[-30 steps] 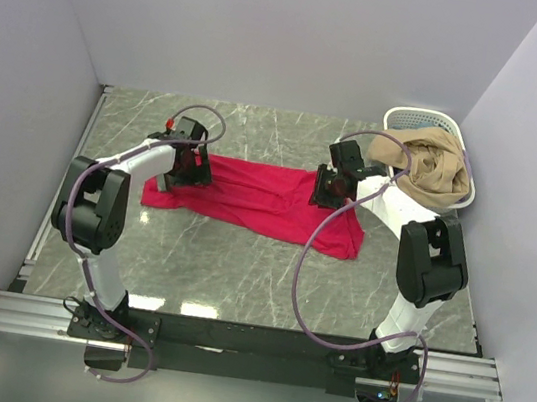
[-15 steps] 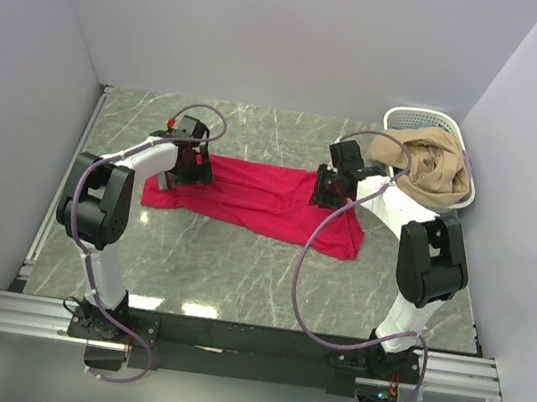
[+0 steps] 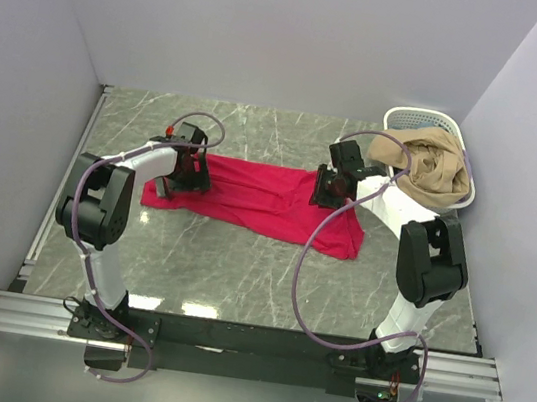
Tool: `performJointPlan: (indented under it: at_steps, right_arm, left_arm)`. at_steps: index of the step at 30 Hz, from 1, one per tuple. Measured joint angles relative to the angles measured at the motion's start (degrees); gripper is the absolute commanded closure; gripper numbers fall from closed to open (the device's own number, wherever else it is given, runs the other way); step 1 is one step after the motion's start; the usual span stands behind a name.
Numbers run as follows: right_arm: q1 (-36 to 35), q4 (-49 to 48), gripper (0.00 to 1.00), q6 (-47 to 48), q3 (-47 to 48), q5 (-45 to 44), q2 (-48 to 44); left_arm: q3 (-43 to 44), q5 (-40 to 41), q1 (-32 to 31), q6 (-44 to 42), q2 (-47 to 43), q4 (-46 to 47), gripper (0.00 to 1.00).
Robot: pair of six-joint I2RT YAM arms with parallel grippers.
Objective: Fold and stack the t-shirts
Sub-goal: Fold the tshirt
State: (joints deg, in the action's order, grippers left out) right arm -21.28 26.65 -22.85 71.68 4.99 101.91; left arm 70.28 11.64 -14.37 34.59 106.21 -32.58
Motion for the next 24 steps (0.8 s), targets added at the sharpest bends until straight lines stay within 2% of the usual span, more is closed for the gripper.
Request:
performJointPlan:
  at_steps: [15, 24]
  right_arm:
    - [0.00, 0.13, 0.62, 0.26, 0.00, -0.15, 2.12]
    - [0.00, 0.20, 0.62, 0.28, 0.02, -1.38, 2.49]
  left_arm:
    - [7.23, 0.26, 1.38, -0.42, 3.78, -0.07, 0.01]
    - [8.20, -0.42, 6.40, -0.96, 6.29, 2.21, 0.01]
